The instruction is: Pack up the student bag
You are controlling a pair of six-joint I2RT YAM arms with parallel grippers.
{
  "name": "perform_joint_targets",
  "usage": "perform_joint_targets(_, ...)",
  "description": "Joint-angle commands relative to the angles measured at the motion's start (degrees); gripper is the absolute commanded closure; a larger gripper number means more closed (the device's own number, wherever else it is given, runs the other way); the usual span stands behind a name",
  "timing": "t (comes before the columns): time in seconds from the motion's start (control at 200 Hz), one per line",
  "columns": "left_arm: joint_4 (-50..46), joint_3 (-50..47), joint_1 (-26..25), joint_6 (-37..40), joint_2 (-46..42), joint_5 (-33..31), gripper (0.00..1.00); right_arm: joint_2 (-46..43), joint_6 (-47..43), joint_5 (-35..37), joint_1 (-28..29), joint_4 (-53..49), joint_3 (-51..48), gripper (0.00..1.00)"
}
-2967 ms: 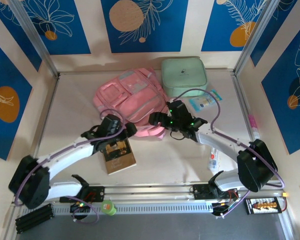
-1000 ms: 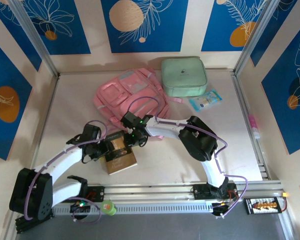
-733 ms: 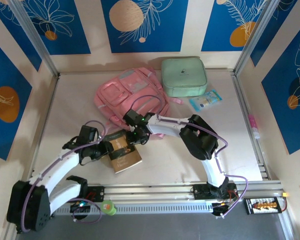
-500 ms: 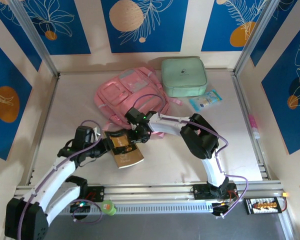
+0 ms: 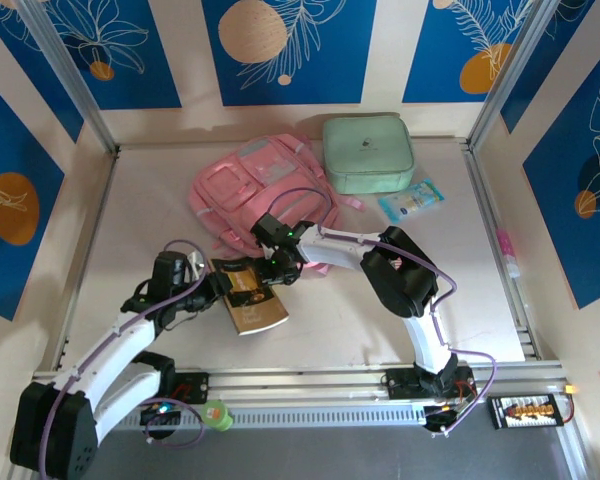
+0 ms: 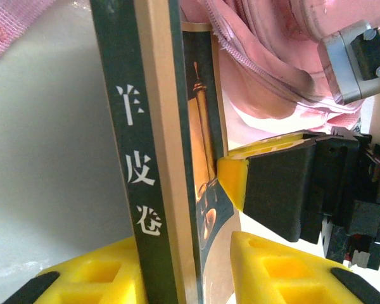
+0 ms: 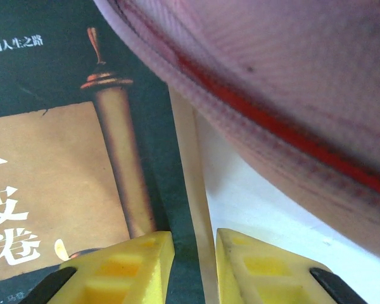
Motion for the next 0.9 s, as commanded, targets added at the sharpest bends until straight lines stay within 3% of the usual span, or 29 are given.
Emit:
perform_joint_targets(0.0,3.3,0.2,-0.1,-0.1,-0.8,-0.1,0.66,2.4,0.9,-0.8,0.4,0.8,-1.9,0.73)
perform_joint_targets(0.08,3.1,0.1,-0.1,-0.3,-0.8,-0.3,0.71,2.1,1.0,-0.9,0.4,1.2,-2.2,0.73)
perform_joint_targets(0.285,-2.9,4.2,-0.1,4.6,-2.7,-2.9,1.0,-4.5,1.7,-2.8,0.2,3.8,-3.5,0.73)
perform_joint_targets(0.425,-9.1,9.8,-0.1,8.5,-4.5,-6.9,1.0,-13.1,0.7,-0.4,-0.7,5.6,-5.1,0.68)
perform_joint_targets(0.575,-12.1,17.1,-0.1,11.7,-5.1,-10.4,1.0,-22.3,2.5,-5.1,-4.5,13.6,-10.8,0.58)
perform_joint_targets(0.725,-4.5,23.5,-0.1,11.5,-1.8,-11.1,1.0,-29.7,5.5,-6.5,-7.9,22.0,-16.8,0.44)
perform_joint_targets(0.895,15.9,23.8,-0.3,4.2,4.9,-11.2,1.0,-35.4,17.9,-14.7,-13.9,29.2,-21.5,0.33)
